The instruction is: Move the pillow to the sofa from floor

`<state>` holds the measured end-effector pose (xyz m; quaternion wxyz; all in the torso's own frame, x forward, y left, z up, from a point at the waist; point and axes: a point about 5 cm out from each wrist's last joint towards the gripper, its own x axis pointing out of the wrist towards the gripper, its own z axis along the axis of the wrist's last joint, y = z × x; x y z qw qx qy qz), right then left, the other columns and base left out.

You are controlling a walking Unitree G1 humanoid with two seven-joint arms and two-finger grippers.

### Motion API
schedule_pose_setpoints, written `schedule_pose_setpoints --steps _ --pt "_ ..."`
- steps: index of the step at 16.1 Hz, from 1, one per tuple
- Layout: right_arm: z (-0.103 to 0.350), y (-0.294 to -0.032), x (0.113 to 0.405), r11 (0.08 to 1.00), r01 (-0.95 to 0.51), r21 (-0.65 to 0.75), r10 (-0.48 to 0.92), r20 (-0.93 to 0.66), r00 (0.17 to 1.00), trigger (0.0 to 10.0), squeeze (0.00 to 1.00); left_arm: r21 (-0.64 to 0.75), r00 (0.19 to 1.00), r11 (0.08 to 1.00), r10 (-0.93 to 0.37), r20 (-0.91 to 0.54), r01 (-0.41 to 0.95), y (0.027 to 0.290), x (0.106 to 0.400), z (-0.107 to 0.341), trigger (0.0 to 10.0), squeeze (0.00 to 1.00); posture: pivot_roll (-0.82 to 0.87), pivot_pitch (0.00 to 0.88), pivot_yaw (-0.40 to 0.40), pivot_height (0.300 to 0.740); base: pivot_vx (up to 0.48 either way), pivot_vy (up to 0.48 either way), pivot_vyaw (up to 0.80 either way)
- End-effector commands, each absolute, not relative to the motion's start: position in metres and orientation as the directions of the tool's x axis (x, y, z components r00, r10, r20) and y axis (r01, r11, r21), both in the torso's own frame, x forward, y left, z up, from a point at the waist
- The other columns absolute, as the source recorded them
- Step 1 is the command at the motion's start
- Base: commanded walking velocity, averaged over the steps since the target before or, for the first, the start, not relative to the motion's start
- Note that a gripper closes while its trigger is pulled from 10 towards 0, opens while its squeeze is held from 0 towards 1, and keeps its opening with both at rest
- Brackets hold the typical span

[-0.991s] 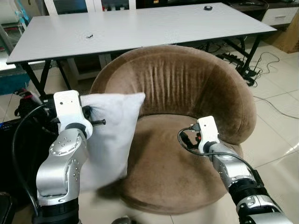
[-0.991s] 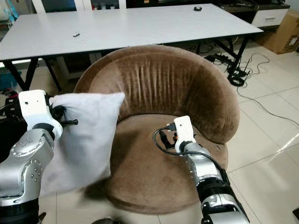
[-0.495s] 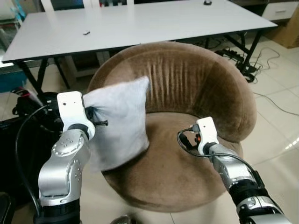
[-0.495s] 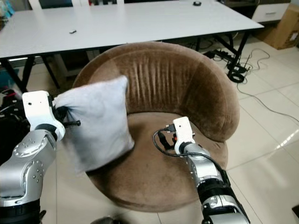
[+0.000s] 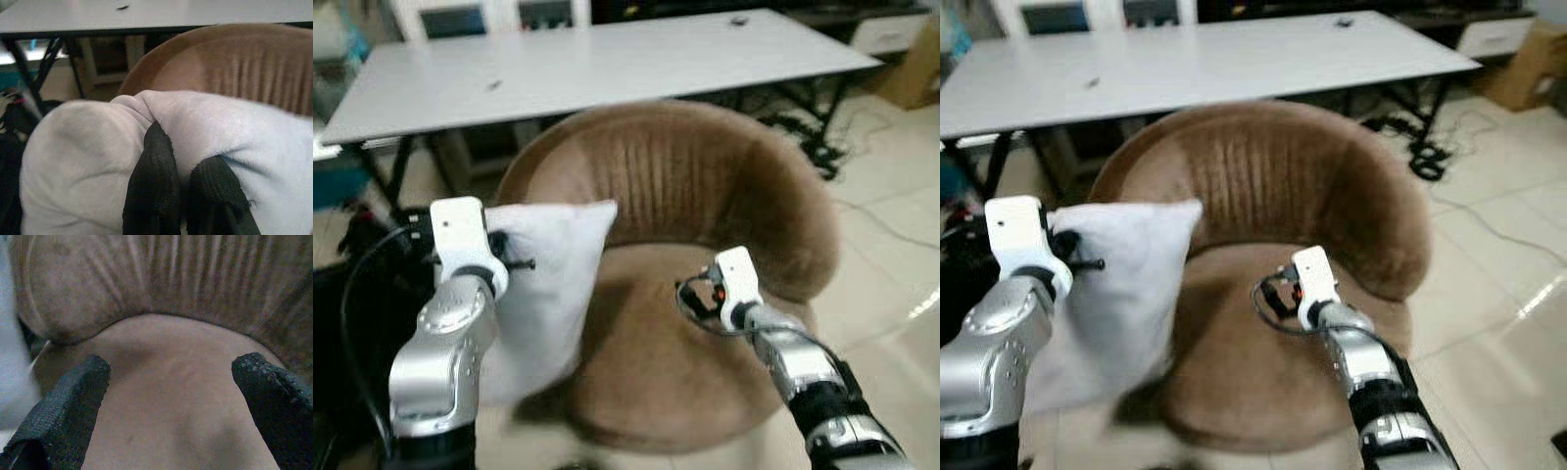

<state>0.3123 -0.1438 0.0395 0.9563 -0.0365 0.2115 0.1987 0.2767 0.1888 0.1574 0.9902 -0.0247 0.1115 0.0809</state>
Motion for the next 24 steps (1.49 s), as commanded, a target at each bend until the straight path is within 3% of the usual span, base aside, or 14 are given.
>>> schedule_pose_setpoints --steps 1,13,17,24 --pt "0.042 -0.148 0.313 0.919 -0.395 0.001 0.36 -0.415 0.836 10.0 0.0 -0.043 0.978 0.99 0.129 -0.164 -0.138 0.184 0.279 0.17 10.0 0.0 -0.04 0.0 0.044 0.74 0.0 0.0 0.0" --pt "0.05 -0.134 0.316 0.899 -0.439 0.006 0.407 -0.386 0.828 10.0 0.0 -0.04 0.981 0.992 0.111 -0.159 -0.119 0.183 0.286 0.168 10.0 0.0 -0.05 0.0 0.053 0.74 0.0 0.0 0.0" --pt "0.047 -0.132 0.313 0.891 -0.454 0.008 0.421 -0.39 0.819 10.0 0.0 -0.036 0.981 0.992 0.11 -0.157 -0.117 0.184 0.287 0.166 10.0 0.0 -0.05 0.0 0.055 0.74 0.279 -0.363 0.0" --pt "0.05 -0.128 0.314 0.883 -0.47 0.01 0.437 -0.386 0.813 10.0 0.0 -0.007 0.982 0.995 0.092 -0.166 -0.095 0.184 0.288 0.163 10.0 0.0 -0.05 0.0 0.057 0.74 0.0 0.0 0.0"
